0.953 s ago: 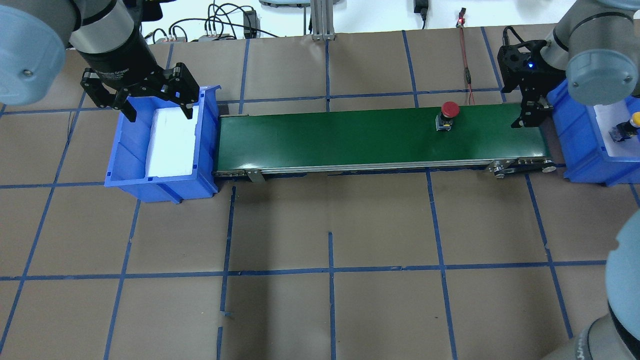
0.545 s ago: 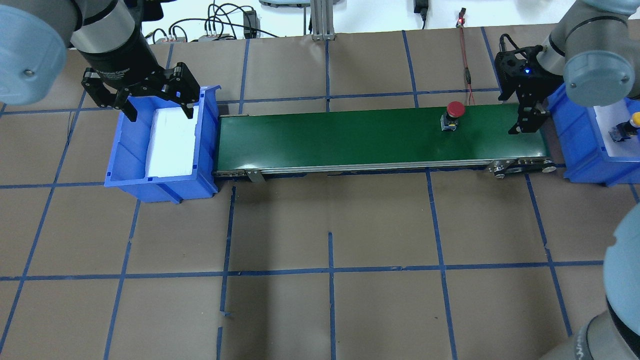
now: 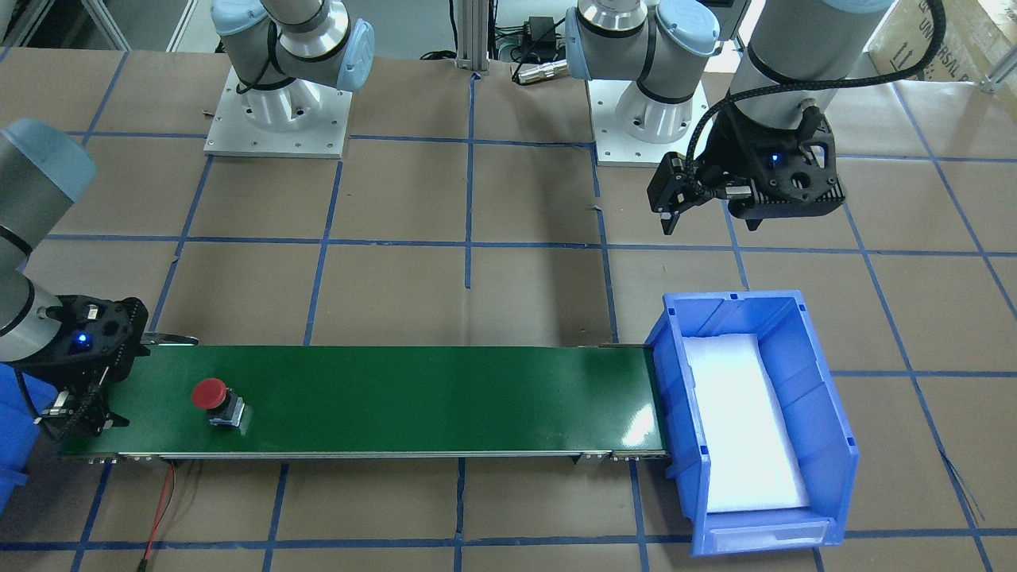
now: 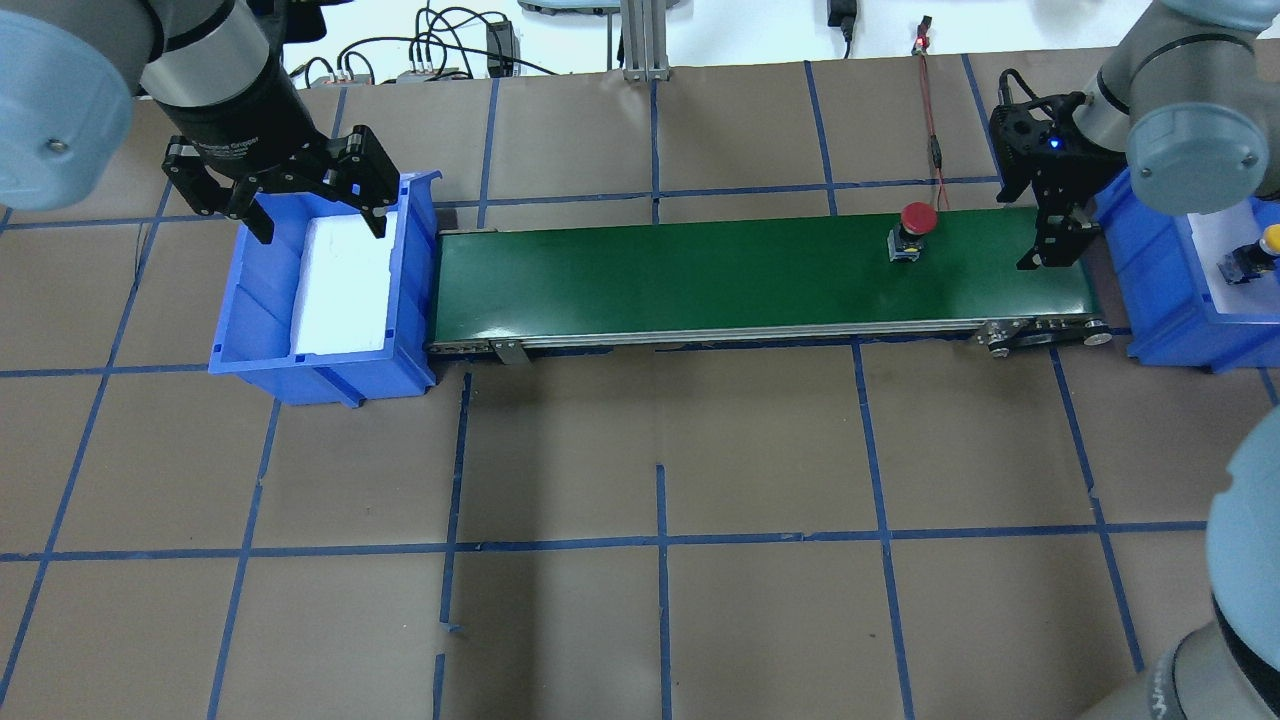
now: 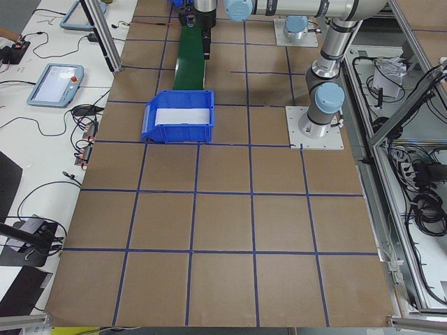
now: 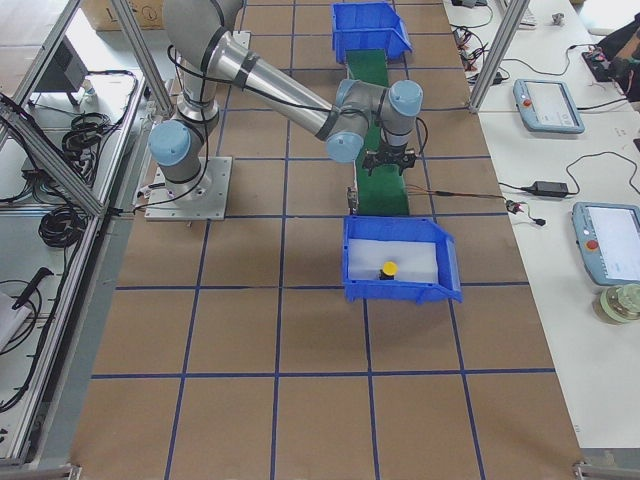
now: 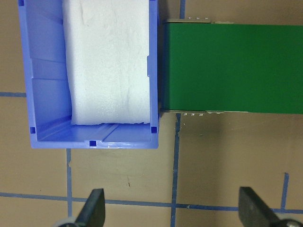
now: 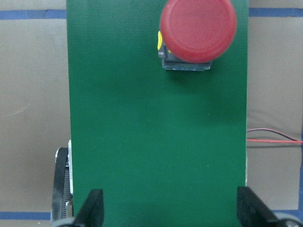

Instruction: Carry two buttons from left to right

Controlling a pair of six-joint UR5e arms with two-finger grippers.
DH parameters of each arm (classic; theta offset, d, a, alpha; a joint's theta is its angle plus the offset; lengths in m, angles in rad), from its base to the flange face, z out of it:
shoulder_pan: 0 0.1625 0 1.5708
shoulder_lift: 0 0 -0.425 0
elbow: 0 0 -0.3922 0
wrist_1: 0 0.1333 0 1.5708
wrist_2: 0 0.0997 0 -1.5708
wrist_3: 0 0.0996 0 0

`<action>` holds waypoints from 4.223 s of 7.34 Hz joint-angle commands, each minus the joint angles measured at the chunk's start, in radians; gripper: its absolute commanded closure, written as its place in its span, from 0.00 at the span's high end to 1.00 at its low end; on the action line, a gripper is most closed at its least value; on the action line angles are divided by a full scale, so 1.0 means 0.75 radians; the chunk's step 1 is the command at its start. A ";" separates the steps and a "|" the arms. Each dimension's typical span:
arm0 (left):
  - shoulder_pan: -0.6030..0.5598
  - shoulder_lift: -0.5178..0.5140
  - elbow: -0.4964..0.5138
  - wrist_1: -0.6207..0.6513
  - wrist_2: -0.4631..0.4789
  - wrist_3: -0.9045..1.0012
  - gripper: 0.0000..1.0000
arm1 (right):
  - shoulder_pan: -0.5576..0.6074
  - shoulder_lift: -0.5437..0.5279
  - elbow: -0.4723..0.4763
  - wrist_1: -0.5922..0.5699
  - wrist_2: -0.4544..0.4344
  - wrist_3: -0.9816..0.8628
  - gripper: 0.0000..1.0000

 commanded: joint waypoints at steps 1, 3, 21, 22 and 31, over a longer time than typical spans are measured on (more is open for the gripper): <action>0.000 0.000 0.001 0.002 -0.001 0.000 1.00 | 0.000 0.002 0.001 -0.004 0.001 -0.001 0.99; 0.000 -0.002 0.001 0.002 -0.002 0.000 1.00 | 0.002 -0.002 -0.009 -0.006 -0.003 0.001 0.99; 0.000 0.002 -0.003 0.016 0.001 0.000 1.00 | 0.072 0.019 0.001 -0.123 -0.078 0.042 0.06; -0.002 0.002 -0.003 0.016 0.001 0.000 1.00 | 0.072 0.019 -0.007 -0.123 -0.078 0.040 0.06; -0.002 0.004 -0.005 0.014 0.001 0.000 1.00 | -0.433 0.041 -0.371 0.264 -0.060 -0.310 0.06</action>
